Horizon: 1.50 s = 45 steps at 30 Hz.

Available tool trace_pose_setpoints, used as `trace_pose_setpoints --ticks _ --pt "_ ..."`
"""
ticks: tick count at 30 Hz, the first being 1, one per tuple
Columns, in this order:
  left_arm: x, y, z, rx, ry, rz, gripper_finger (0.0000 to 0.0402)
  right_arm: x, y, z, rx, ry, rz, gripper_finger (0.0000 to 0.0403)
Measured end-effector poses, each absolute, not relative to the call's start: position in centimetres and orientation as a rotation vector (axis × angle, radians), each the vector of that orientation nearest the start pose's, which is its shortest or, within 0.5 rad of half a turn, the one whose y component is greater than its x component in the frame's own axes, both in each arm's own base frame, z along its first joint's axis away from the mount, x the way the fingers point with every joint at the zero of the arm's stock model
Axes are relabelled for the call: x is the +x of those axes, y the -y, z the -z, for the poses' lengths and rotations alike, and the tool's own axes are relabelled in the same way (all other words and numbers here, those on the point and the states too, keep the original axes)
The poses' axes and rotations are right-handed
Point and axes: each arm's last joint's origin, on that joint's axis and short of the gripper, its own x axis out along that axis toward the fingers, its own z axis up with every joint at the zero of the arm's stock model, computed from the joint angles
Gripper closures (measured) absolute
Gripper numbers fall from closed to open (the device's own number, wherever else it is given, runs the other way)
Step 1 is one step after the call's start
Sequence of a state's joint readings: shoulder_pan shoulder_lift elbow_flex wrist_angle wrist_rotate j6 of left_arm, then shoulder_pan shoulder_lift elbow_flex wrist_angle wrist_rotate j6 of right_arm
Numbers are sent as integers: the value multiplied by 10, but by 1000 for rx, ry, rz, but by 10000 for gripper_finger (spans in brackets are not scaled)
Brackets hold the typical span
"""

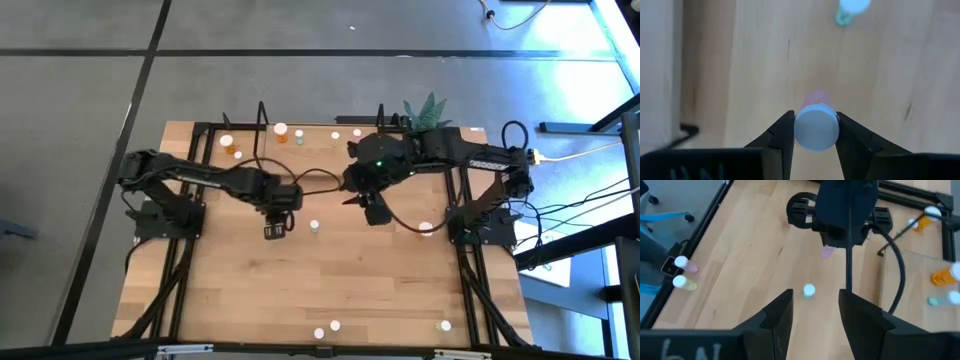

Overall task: Pick and place medicine bottles onto shelf by color
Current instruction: Put the left pink pill bottle on the shelf aligned with the other pink pill bottle

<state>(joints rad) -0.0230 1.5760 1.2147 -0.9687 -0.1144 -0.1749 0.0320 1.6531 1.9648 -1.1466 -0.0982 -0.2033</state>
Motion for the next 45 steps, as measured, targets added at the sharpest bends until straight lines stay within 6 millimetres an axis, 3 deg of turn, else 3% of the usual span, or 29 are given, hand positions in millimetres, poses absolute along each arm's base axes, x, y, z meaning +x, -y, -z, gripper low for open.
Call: trace_pose_setpoints --ticks 6,9,17,24,29,35,45 --pt "331 -6 -255 35 -1280 -171 294 296 -4 -446 -142 -769 -170 244" --pt "345 -12 -260 58 -1262 -162 294 283 -3 -445 -133 -762 -164 244" --pt "362 -27 -268 131 -1240 -129 294 251 -4 -413 -46 -683 -126 244" --pt "369 -14 -281 197 -1177 -64 294 225 -12 -391 -37 -612 -149 244" --pt "372 -6 -283 226 -1134 -37 294 221 -14 -379 -45 -589 -161 244" --pt "373 -15 -283 208 -1128 -64 294 224 -14 -370 -67 -618 -171 244" --pt "371 -22 -281 155 -1148 -107 294 225 -14 -370 -66 -619 -170 244"
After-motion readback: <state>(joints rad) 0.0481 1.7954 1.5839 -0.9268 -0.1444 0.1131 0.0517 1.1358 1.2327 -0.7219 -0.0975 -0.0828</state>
